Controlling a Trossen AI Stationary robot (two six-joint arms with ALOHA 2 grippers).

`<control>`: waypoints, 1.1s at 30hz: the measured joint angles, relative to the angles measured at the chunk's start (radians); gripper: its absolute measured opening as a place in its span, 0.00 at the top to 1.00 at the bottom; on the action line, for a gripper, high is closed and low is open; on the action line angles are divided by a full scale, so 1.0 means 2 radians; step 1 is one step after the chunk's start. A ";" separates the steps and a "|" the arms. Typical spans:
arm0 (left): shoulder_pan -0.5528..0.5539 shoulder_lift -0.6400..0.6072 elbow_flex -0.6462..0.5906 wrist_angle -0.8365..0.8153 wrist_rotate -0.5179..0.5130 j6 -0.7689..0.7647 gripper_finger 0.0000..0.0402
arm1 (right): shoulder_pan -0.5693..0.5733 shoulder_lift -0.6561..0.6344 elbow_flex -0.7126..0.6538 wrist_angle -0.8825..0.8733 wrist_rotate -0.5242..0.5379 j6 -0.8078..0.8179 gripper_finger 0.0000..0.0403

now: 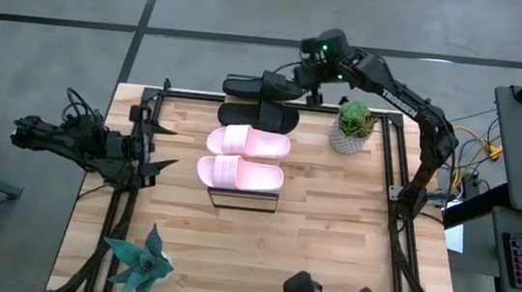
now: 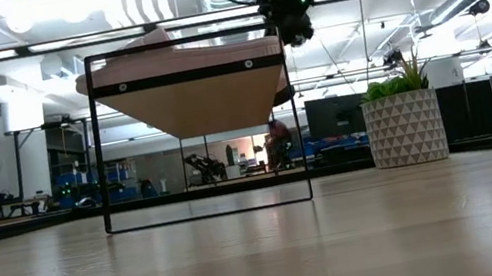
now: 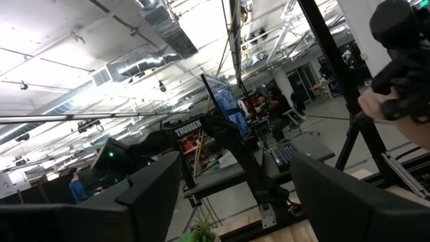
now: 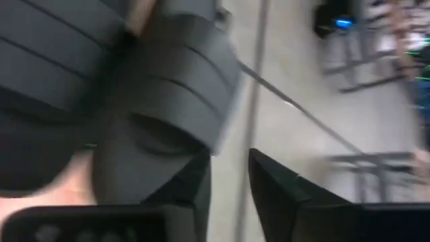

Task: Pick and place slides into the shelf
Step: Put the black slipper on the shelf

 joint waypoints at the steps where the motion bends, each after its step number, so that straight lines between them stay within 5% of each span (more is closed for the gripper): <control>1: 0.000 0.000 0.000 0.000 0.000 0.000 0.34 | 0.000 0.000 0.005 -0.015 -0.012 0.004 0.83; 5: 0.000 0.003 0.000 -0.001 0.000 0.000 0.34 | 0.002 0.000 0.008 -0.053 -0.051 0.020 0.96; 14: 0.000 0.002 0.000 -0.004 0.000 0.000 0.34 | 0.007 0.000 -0.014 -0.053 -0.080 0.062 0.98; 21: 0.000 0.002 0.000 -0.015 0.000 -0.001 0.34 | 0.046 -0.016 -0.054 -0.049 -0.124 -0.070 0.98; 27: 0.000 0.002 0.000 -0.014 -0.001 0.000 0.34 | 0.069 -0.066 -0.131 0.059 -0.089 -0.074 0.98; 33: 0.000 0.002 0.000 -0.014 -0.004 0.000 0.34 | 0.088 -0.153 -0.279 0.232 -0.088 -0.086 0.98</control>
